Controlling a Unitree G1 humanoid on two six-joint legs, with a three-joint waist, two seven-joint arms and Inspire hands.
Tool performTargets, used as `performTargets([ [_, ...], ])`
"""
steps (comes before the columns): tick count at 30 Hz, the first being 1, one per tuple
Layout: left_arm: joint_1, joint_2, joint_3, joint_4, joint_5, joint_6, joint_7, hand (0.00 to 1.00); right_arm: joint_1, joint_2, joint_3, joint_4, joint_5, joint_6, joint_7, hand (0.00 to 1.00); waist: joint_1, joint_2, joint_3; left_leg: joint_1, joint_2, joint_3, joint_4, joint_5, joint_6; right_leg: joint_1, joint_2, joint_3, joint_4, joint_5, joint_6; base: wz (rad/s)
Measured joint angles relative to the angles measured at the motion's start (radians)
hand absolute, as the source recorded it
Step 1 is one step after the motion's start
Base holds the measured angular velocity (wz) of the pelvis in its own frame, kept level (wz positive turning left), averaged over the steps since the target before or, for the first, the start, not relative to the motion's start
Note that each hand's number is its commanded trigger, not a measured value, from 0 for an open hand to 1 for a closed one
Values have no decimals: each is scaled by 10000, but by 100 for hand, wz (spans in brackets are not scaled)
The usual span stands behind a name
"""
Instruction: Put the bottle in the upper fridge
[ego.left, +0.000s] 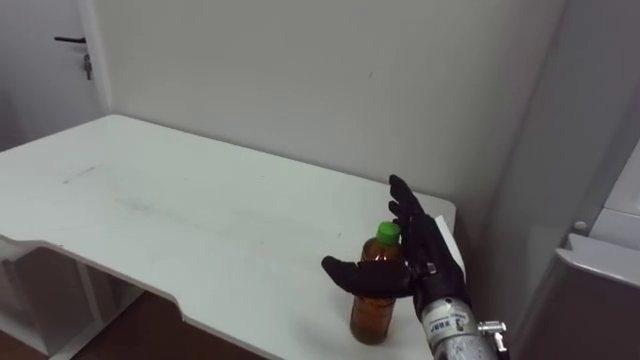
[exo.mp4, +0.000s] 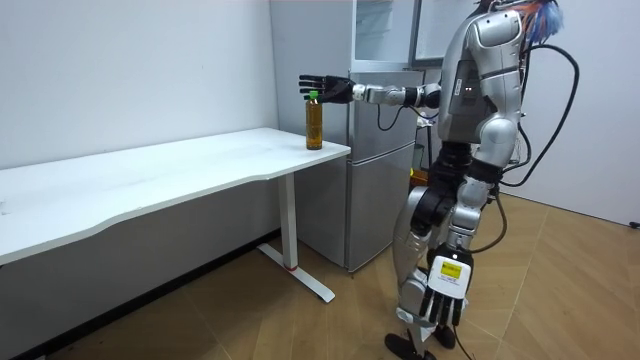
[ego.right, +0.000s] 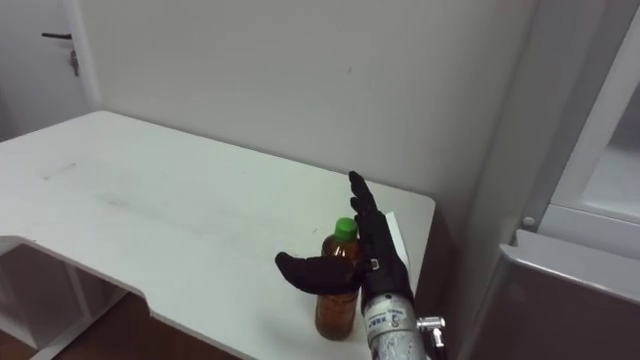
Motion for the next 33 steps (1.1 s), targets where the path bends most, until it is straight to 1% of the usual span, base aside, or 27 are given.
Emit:
performTargets([
  [2, 21, -9, -1, -118, 0, 81, 0, 0, 0, 1, 0, 57, -1, 6, -48, 0, 9, -34, -4, 11, -2, -1, 8, -1, 0, 15, -2, -1, 0, -2, 3, 0],
  [8, 22, -11, -1, -88, -2, 200, 0, 0, 1, 4, 10, 434, -34, 9, -267, 0, 6, -37, -2, 55, -9, -2, 12, 19, 6, 61, -6, -10, 1, -3, 5, 0],
  [11, 32, -14, -2, -96, -2, 252, 0, 0, 5, 15, 120, 793, -31, 216, -280, 0, 5, -51, 4, 24, -12, -2, 14, 26, 2, 32, -9, -12, -11, -10, 12, 0],
  [15, 29, -13, 0, -104, -3, 296, 0, 0, 5, 23, 120, 813, -25, 238, -381, 0, -29, -102, -23, -25, -39, -14, 16, 45, 12, 2, -20, -23, -40, -42, 43, 2],
  [17, -16, -12, 3, -104, -3, 295, -1, 0, 4, 8, 71, 886, -23, 236, -437, 0, -56, -143, -34, -36, -79, -106, 13, 52, 23, 5, -35, -59, -38, -54, 63, 12],
  [21, -38, -1, 20, -105, -17, 264, -1, 0, 4, -29, -15, 1407, 23, 235, -742, 0, -57, -217, -49, -33, -110, -195, 2, 51, 38, 38, -65, -152, -17, -57, 82, 8],
  [26, -28, 5, 83, -122, -13, 268, -1, 0, 4, -90, -38, 1963, 140, 236, -1034, 0, -64, -208, -40, -98, -117, -264, 51, 41, 44, 36, -65, -186, 2, -49, 92, 4],
  [29, -27, 4, 74, -219, -21, 270, -1, 0, 3, -92, -47, 2656, 254, 232, -1063, 0, -60, -198, -33, -123, -117, -263, 77, 33, 54, 34, -66, -174, 14, -47, 93, 2],
  [30, -25, 3, 65, -279, -41, 270, -1, 0, 4, -92, -46, 2908, 360, 248, -1068, 0, -50, -187, -25, -151, -116, -255, 77, 28, 60, 1, -72, -158, 32, -47, 93, 0],
  [33, -37, 16, 61, -411, -93, 270, -1, 0, 3, -96, -69, 2978, 611, 324, -1172, 0, -51, -147, 2, -351, -106, -233, 159, 29, 63, -246, -100, -140, 173, -46, 92, -1],
])
